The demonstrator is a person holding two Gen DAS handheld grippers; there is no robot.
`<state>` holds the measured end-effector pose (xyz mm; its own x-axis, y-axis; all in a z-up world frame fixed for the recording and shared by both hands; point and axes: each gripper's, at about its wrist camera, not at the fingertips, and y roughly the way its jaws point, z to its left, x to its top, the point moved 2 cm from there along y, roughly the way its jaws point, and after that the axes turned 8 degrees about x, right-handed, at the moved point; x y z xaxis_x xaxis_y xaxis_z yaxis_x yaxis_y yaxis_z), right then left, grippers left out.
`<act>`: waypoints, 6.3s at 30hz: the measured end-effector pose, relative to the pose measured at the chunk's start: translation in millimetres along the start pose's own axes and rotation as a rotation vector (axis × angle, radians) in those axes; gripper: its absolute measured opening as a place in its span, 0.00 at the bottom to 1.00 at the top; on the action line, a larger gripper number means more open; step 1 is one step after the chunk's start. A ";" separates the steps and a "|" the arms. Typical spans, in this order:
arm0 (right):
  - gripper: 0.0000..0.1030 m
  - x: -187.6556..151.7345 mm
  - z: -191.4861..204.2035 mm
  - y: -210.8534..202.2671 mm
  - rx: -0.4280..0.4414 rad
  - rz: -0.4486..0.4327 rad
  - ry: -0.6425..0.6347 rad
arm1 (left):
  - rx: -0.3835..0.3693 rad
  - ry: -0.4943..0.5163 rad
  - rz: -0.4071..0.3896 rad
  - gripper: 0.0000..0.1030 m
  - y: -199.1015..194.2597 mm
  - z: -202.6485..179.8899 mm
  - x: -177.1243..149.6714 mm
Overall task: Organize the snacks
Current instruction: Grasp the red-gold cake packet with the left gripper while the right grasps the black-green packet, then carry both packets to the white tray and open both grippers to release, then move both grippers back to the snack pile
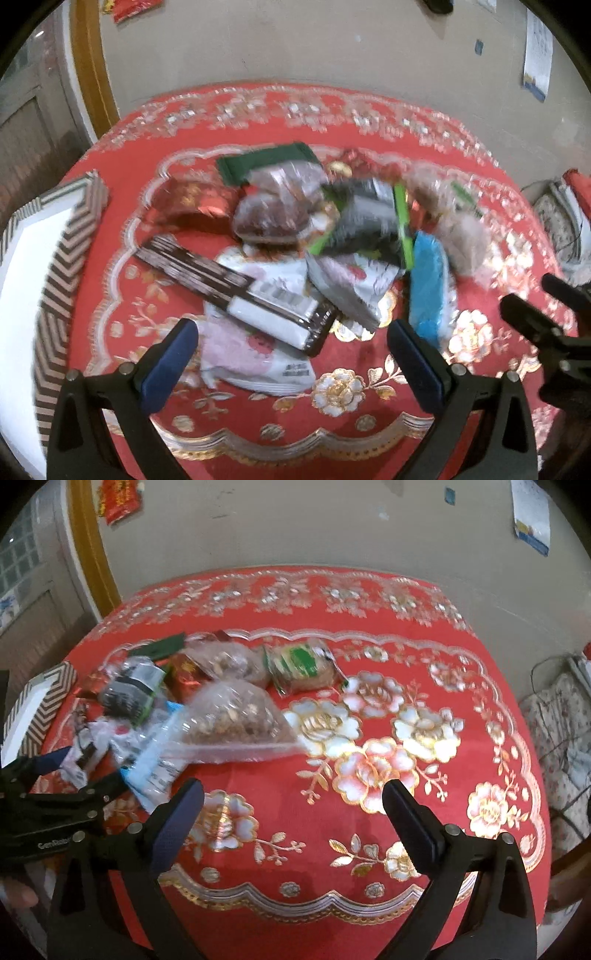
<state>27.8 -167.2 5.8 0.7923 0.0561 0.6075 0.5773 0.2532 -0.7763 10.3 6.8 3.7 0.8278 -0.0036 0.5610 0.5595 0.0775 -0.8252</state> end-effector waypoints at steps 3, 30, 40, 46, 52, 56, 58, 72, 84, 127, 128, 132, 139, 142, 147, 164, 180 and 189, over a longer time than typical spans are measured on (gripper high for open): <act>0.95 8.7 6.2 -2.2 0.025 -0.012 0.004 | 0.019 0.014 -0.042 1.00 -15.7 8.9 9.9; 0.95 57.3 88.6 31.9 0.178 -0.015 -0.133 | -0.027 -0.047 -0.019 1.00 5.2 83.0 60.4; 0.95 61.0 93.9 55.2 0.203 0.049 -0.105 | -0.032 -0.060 0.055 1.00 30.8 78.9 71.5; 0.95 62.1 96.6 63.5 0.210 0.072 -0.116 | -0.016 -0.055 0.071 1.00 38.3 81.7 79.4; 0.95 62.5 99.4 71.9 0.208 0.090 -0.119 | 0.007 -0.003 0.133 1.00 59.6 79.5 83.2; 0.92 62.4 98.1 74.4 0.197 0.092 -0.114 | 0.011 0.016 0.138 0.97 64.5 77.8 85.1; 0.88 63.3 95.8 75.3 0.193 0.095 -0.102 | -0.001 0.012 0.149 0.92 66.3 76.8 83.9; 0.47 62.7 84.1 87.1 0.218 0.151 -0.069 | 0.003 0.114 0.163 0.60 70.3 65.8 78.8; 0.36 59.6 75.9 60.0 0.290 0.130 -0.039 | -0.042 0.044 0.131 0.56 46.3 79.7 76.9; 0.36 80.0 263.0 65.7 0.492 0.158 -0.343 | 0.154 -0.134 0.044 0.56 -2.0 229.3 44.9; 0.36 82.1 273.6 68.3 0.503 0.160 -0.360 | 0.165 -0.146 0.051 0.56 1.4 238.5 43.2; 0.36 89.4 308.4 81.2 0.542 0.171 -0.409 | 0.197 -0.201 0.086 0.56 14.2 270.7 38.4; 0.36 96.7 350.6 110.6 0.566 0.224 -0.493 | 0.250 -0.252 0.127 0.56 33.3 306.6 29.7; 0.36 97.5 359.5 127.6 0.560 0.261 -0.512 | 0.263 -0.273 0.139 0.56 42.3 314.5 30.5; 0.36 96.2 371.6 151.0 0.538 0.315 -0.550 | 0.289 -0.292 0.155 0.57 54.3 322.3 30.9; 0.67 89.3 371.4 151.2 0.580 0.315 -0.498 | 0.271 -0.384 0.129 0.69 43.0 336.3 26.7; 0.68 86.7 280.1 78.5 0.562 0.181 -0.328 | 0.187 -0.232 0.018 0.80 -3.7 248.4 51.1; 0.68 76.3 171.6 41.8 0.443 0.124 -0.200 | 0.104 -0.124 0.024 0.80 -0.6 165.2 64.4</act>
<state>78.5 13.4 48.6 0.7712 0.2846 0.5694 0.3077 0.6164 -0.7249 56.6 171.2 51.2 0.8258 0.1221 0.5506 0.5274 0.1786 -0.8306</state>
